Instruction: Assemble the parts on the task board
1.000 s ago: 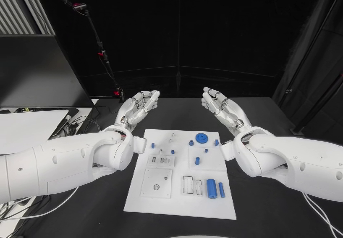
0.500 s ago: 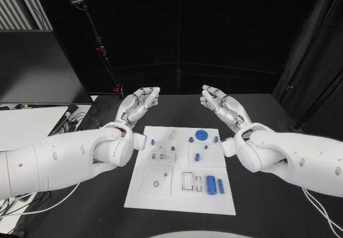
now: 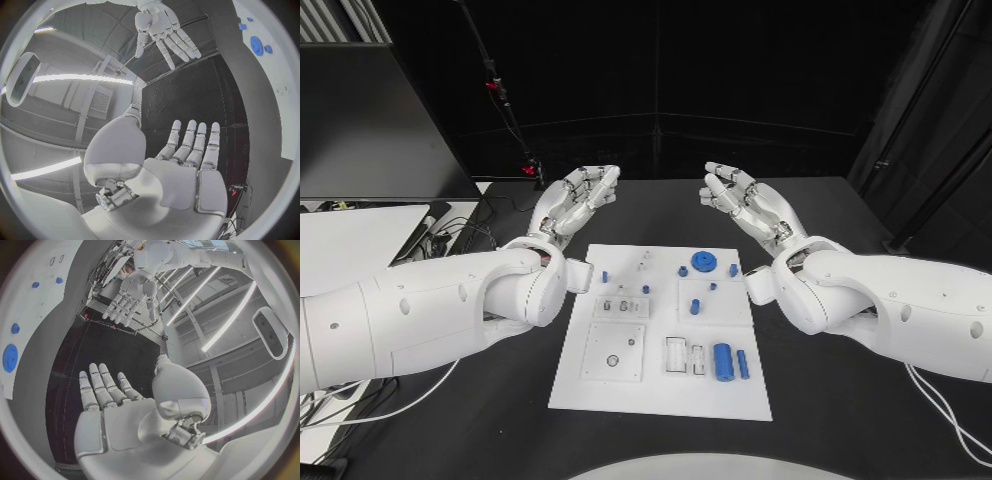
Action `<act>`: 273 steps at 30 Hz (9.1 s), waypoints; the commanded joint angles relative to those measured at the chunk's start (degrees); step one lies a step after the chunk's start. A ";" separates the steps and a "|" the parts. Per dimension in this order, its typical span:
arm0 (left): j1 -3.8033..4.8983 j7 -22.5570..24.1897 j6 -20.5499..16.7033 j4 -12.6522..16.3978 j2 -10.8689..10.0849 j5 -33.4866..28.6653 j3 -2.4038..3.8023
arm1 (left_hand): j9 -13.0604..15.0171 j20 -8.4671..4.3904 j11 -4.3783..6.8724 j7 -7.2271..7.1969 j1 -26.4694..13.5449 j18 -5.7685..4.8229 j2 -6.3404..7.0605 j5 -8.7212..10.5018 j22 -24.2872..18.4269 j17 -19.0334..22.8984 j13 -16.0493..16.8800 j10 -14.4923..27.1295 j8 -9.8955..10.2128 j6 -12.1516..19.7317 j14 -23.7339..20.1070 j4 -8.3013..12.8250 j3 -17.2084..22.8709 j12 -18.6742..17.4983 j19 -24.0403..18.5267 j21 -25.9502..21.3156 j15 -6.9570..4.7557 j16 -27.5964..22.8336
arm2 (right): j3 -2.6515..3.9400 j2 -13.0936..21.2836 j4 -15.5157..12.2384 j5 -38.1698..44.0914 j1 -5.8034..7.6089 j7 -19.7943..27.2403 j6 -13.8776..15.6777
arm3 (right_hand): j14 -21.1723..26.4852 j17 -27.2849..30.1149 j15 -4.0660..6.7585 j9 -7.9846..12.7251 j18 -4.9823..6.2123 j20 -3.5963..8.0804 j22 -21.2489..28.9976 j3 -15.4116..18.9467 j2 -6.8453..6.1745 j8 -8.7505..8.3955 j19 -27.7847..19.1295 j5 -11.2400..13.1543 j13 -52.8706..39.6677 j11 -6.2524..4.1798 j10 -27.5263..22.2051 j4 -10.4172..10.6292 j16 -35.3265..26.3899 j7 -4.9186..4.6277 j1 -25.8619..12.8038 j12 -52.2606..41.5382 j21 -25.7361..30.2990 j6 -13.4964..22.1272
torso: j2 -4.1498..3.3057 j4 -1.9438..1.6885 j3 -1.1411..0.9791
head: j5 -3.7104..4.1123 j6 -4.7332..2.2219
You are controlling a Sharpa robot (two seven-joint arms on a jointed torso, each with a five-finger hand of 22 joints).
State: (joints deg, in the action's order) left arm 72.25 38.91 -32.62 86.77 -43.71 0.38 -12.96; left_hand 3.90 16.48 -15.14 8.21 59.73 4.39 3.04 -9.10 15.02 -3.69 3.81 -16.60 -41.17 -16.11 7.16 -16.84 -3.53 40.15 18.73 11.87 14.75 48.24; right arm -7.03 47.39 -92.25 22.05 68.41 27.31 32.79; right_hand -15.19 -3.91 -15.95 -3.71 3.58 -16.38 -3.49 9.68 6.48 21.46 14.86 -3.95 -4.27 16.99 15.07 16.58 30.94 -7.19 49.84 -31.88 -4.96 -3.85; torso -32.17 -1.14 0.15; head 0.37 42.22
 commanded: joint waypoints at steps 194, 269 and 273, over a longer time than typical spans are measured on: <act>2.48 12.46 4.15 1.59 -3.42 0.61 -0.30 | -0.19 0.13 0.13 8.74 1.75 1.15 -4.69 -3.05 2.83 0.07 -0.14 -2.10 0.78 -1.57 2.18 0.06 -0.43 0.07 4.79 4.34 0.08 0.04 | 0.21 -17.35 20.29 73.67 4.79 -44.24 -32.78 | -72.89 -75.65 17.81 -0.22 -2.67 11.76 -82.80 -8.13 -2.89 -13.69 72.80 1.20 0.82 -13.28 45.25 -7.01 56.27 0.37 39.75 21.23 -83.82 -50.86 | -7.92 -1.14 0.34 | 2.32 4.17; 2.52 11.99 4.70 0.31 -2.63 0.60 -0.39 | -0.17 0.13 0.13 8.74 2.08 1.09 -4.97 -3.36 2.71 0.04 -0.13 -2.19 0.89 -1.66 2.08 0.10 -0.63 0.05 4.57 4.30 0.11 -0.08 | 4.34 -21.72 26.60 73.12 5.65 -36.40 -19.81 | -73.13 -76.90 16.31 -0.17 -2.82 10.54 -83.45 -13.57 -3.59 -14.50 73.19 1.24 0.83 -12.93 50.72 -3.69 56.54 0.28 43.61 27.50 -83.97 -55.98 | -10.45 -3.18 0.28 | 0.29 0.14; 2.52 12.00 4.79 0.34 -2.57 0.60 -0.39 | -0.17 0.13 0.13 8.74 2.09 1.09 -4.98 -3.37 2.70 0.04 -0.14 -2.19 0.89 -1.66 2.07 0.10 -0.64 0.04 4.57 4.30 0.12 -0.08 | 4.34 -22.37 27.55 73.12 5.64 -36.08 -19.73 | -73.13 -76.92 16.29 -0.16 -2.83 10.51 -83.46 -13.64 -3.61 -14.57 73.20 1.24 0.82 -12.91 50.71 -3.64 56.55 0.26 43.67 27.59 -83.98 -55.94 | -10.40 -3.25 0.31 | 0.50 0.27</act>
State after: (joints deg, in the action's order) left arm 74.68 38.94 -28.69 87.09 -46.34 0.50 -13.37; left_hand 3.79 16.57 -14.92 8.32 61.87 4.88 -1.44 -12.27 17.78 -3.65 3.75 -18.41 -40.50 -17.42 9.27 -16.74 -3.92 40.15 23.54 16.16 14.61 48.44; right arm -2.74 25.19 -64.96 95.14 73.92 -9.19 14.34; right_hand -83.94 -74.93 0.61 -3.79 0.87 -5.35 -74.93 -3.89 3.14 6.85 84.05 -2.42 -3.49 3.90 65.62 12.61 87.47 -6.94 93.19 -4.54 -89.14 -59.68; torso -42.56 -4.35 0.46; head 0.79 42.39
